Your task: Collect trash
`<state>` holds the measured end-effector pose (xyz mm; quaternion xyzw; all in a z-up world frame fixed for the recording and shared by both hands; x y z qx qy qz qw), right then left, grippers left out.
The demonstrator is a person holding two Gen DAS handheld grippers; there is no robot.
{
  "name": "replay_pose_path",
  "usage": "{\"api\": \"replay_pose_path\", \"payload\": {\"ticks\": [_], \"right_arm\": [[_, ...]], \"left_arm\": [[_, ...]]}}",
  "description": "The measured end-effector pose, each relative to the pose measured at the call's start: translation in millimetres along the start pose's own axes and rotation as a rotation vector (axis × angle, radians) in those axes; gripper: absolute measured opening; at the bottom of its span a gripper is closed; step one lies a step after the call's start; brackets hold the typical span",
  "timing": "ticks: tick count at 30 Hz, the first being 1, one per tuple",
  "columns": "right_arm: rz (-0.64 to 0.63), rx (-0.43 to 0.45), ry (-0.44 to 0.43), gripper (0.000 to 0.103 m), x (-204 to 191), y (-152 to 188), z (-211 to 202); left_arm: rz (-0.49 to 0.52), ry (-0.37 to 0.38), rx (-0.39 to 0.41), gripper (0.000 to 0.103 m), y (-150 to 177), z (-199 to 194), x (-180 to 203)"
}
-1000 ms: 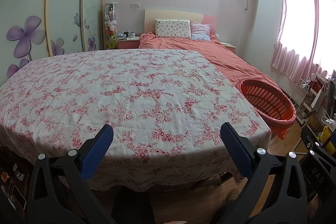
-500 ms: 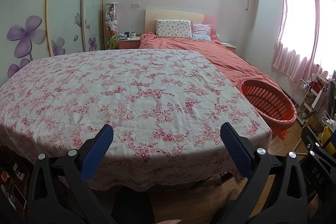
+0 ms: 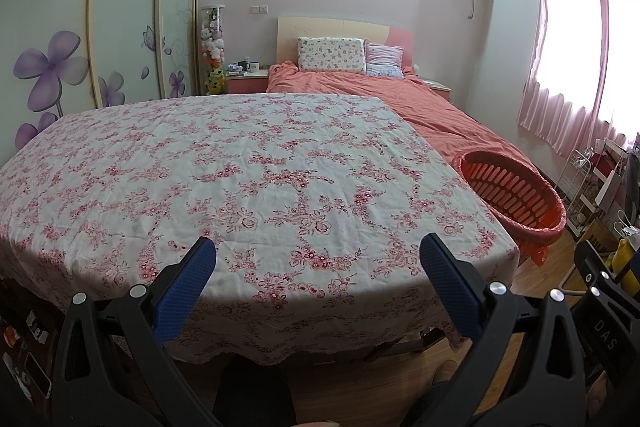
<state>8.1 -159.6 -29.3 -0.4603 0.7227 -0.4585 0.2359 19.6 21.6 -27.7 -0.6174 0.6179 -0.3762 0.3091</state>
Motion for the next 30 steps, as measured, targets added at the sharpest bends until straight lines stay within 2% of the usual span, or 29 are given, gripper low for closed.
{"api": "replay_pose_path", "payload": {"ticks": [30], "right_arm": [[0.000, -0.001, 0.000, 0.099, 0.0, -0.7, -0.1]], "left_arm": [[0.010, -0.008, -0.013, 0.100, -1.1, 2.8, -3.8]]}}
Point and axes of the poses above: each gripper's, at about its wrist camera, not at the fingertips, and z roughly the way its jaws point, x to its right, y to its underside, the point moved 8 cm from there along z, roughly the way its jaws point, and after that the axes turned 3 degrees about y, right-handed, at the moved point
